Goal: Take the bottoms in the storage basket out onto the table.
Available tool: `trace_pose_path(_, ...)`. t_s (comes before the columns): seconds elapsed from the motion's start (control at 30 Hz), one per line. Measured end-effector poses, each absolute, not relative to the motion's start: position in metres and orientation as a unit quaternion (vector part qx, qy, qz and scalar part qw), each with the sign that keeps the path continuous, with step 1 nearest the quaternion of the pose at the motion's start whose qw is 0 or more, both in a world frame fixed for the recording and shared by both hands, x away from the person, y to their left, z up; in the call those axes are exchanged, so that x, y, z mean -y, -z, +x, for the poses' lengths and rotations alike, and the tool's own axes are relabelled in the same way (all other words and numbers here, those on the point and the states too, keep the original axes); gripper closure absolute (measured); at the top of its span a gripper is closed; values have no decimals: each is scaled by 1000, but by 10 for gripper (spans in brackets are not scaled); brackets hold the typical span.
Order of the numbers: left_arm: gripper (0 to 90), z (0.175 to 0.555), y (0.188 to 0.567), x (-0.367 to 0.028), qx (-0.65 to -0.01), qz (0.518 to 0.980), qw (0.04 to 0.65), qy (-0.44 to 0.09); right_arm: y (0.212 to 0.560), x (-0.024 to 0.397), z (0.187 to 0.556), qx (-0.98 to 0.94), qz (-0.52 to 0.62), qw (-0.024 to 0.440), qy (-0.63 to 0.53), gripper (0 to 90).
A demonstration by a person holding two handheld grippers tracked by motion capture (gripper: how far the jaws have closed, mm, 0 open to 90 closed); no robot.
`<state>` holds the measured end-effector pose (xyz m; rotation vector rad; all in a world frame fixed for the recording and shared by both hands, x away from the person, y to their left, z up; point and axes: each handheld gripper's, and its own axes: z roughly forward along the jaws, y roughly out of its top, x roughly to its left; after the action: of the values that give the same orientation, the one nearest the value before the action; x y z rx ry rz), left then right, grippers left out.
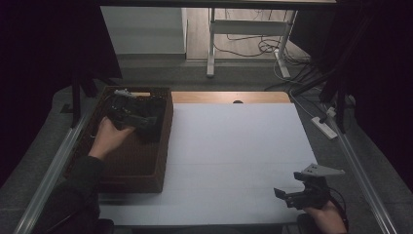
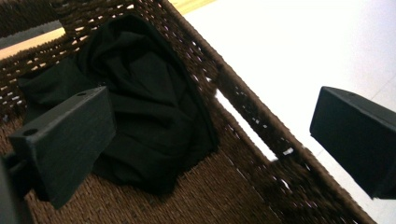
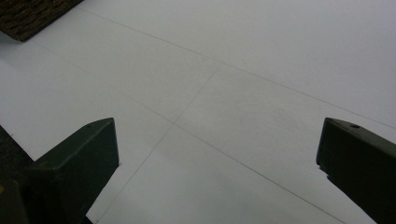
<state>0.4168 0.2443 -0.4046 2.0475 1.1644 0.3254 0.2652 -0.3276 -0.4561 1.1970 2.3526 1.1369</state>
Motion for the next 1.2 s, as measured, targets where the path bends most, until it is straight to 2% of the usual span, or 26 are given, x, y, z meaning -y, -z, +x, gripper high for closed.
trace_pose_path(0.9,0,489,439,-241,-489,805,308,-133,456,328,265,-813,410,130,-393,2)
trace_pose_path(1.2,0,509,468,-235,-487,821,275,-117,456,328,266,-814,409,128,-393,3)
